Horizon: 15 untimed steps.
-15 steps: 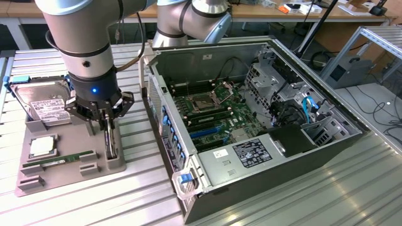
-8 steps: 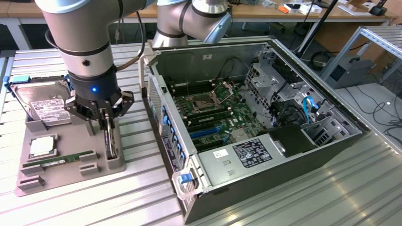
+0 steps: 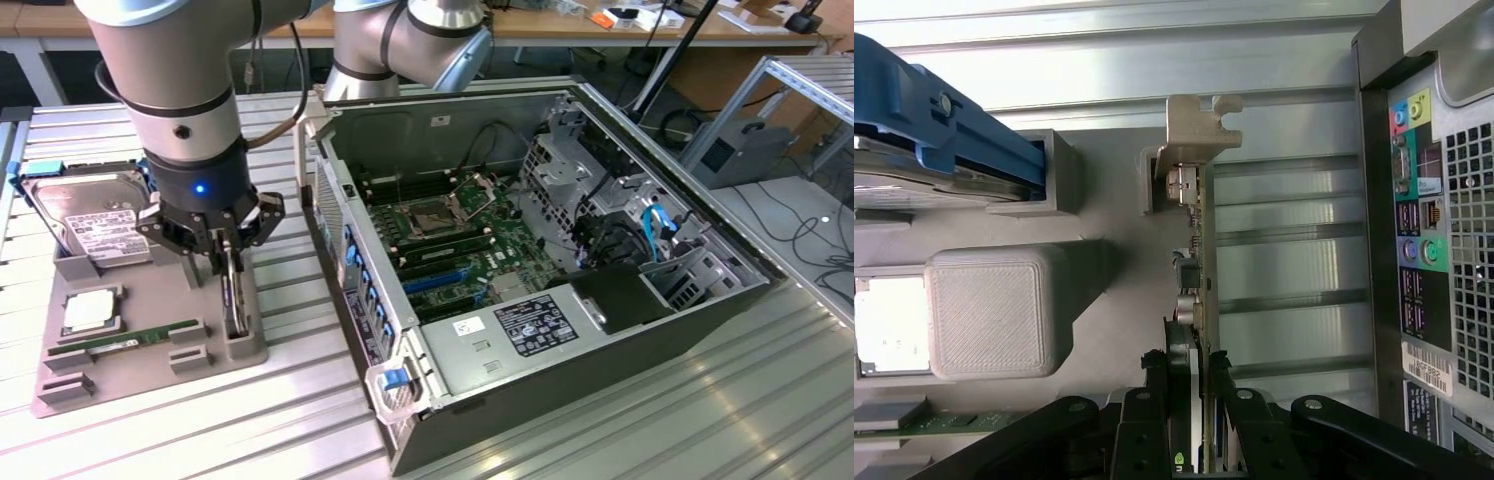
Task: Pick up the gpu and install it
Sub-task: 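Pick up the gpu and move the gpu toward the slot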
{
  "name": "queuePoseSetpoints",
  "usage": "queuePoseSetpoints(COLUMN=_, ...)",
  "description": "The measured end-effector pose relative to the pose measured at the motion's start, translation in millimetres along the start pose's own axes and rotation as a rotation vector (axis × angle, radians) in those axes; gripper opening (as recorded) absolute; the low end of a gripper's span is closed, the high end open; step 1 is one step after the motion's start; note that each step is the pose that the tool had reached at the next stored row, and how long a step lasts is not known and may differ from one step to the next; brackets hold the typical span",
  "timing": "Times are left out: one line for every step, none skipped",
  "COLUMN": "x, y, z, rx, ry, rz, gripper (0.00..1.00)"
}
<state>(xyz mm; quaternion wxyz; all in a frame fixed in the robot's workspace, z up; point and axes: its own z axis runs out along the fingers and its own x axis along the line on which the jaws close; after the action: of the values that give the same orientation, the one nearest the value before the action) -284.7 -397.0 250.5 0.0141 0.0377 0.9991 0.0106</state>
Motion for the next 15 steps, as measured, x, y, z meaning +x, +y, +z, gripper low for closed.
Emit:
queuePoseSetpoints(x=0.0, y=0.0, z=-0.4, rx=0.0, ry=0.0, rz=0.0, gripper=0.27)
queuePoseSetpoints(x=0.0, y=0.0, z=-0.6, rx=0.0, ry=0.0, rz=0.0, gripper=0.27)
queuePoseSetpoints(x=0.0, y=0.0, z=-0.7, rx=0.0, ry=0.0, rz=0.0, gripper=0.27)
queuePoseSetpoints(x=0.0, y=0.0, z=-0.9, rx=0.0, ry=0.0, rz=0.0, gripper=0.27)
queuePoseSetpoints(x=0.0, y=0.0, z=-1.1, rx=0.0, ry=0.0, rz=0.0, gripper=0.27)
queuePoseSetpoints(x=0.0, y=0.0, z=-1.3, rx=0.0, ry=0.0, rz=0.0, gripper=0.27)
queuePoseSetpoints(x=0.0, y=0.0, z=-1.5, rx=0.0, ry=0.0, rz=0.0, gripper=0.27)
queuePoseSetpoints(x=-0.1, y=0.0, z=-1.7, rx=0.0, ry=0.0, rz=0.0, gripper=0.27)
queuePoseSetpoints(x=0.0, y=0.0, z=-1.8, rx=0.0, ry=0.0, rz=0.0, gripper=0.27)
queuePoseSetpoints(x=-0.1, y=0.0, z=-1.9, rx=0.0, ry=0.0, rz=0.0, gripper=0.27)
queuePoseSetpoints(x=-0.1, y=0.0, z=-2.1, rx=0.0, ry=0.0, rz=0.0, gripper=0.27)
queuePoseSetpoints(x=-0.1, y=0.0, z=-2.2, rx=0.0, ry=0.0, rz=0.0, gripper=0.27)
queuePoseSetpoints(x=-0.1, y=0.0, z=-2.4, rx=0.0, ry=0.0, rz=0.0, gripper=0.27)
queuePoseSetpoints(x=-0.1, y=0.1, z=-2.6, rx=0.0, ry=0.0, rz=0.0, gripper=0.27)
queuePoseSetpoints(x=-0.1, y=0.1, z=-2.8, rx=0.0, ry=0.0, rz=0.0, gripper=0.27)
